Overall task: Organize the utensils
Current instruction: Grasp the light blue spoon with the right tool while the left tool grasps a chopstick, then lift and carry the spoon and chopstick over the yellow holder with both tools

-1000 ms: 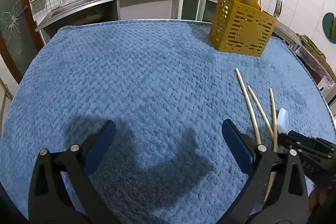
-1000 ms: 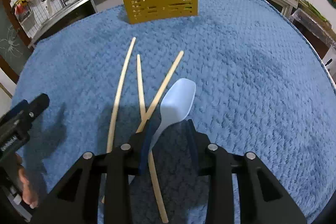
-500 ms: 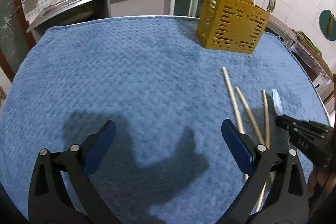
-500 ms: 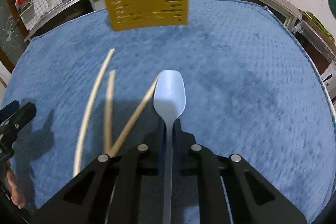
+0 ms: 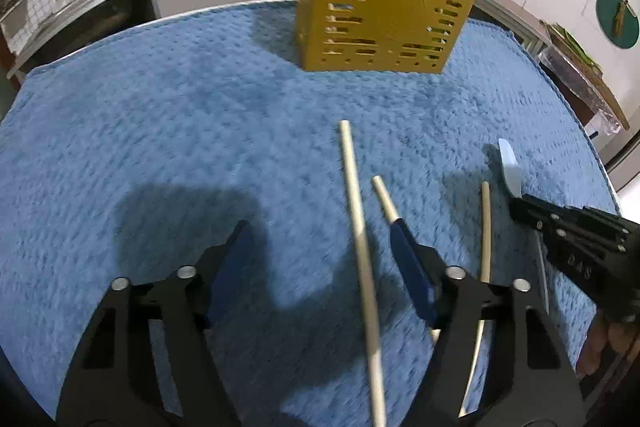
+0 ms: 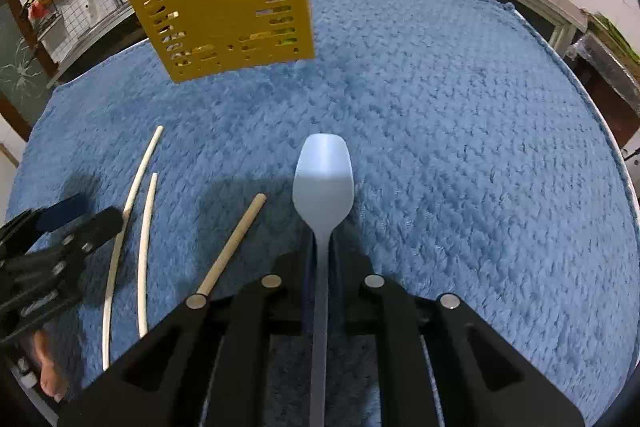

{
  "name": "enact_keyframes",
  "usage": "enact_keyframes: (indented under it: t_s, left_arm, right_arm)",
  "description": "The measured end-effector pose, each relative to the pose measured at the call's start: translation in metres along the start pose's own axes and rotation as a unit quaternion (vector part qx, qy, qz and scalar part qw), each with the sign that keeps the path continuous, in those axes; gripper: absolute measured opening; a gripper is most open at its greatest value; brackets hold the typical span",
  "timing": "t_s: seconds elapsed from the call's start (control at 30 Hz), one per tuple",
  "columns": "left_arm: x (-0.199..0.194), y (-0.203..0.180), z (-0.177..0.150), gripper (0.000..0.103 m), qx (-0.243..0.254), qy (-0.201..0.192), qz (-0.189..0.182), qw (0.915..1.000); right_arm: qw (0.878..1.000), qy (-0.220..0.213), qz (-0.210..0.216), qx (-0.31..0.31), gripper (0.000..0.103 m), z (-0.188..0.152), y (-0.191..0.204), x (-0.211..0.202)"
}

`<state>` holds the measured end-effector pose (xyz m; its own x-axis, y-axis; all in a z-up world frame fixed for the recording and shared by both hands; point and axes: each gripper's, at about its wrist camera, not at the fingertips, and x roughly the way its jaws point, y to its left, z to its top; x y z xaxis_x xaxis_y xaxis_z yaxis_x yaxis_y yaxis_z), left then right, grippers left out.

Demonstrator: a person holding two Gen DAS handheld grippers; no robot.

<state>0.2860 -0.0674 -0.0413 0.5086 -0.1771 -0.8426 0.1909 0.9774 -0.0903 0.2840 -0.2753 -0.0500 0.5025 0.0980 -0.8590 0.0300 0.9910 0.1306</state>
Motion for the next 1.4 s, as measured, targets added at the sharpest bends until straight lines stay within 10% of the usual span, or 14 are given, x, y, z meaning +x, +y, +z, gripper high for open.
enact_keyframes:
  t_s: [0.17, 0.4, 0.67, 1.4]
  left_arm:
    - [0.016, -0.009, 0.013, 0.037, 0.008, 0.024, 0.003, 0.9997]
    - [0.027, -0.012, 0.025, 0.033, 0.002, 0.03, -0.002, 0.9996]
    - [0.027, 0.0, 0.031, 0.005, -0.016, 0.027, -0.019, 0.9993]
    - [-0.071, 0.009, 0.034, 0.004, -0.028, -0.144, -0.067, 0.987]
  right_arm:
    - [1.0, 0.023, 0.01, -0.003, 0.01, 0.003, -0.005, 0.0]
    - [0.999, 0.029, 0.012, -0.008, 0.01, 0.007, -0.005, 0.005]
    - [1.0, 0.018, 0.015, -0.012, 0.009, 0.01, -0.008, 0.004]
    - [0.995, -0.088, 0.055, 0.012, 0.009, 0.023, -0.021, -0.039]
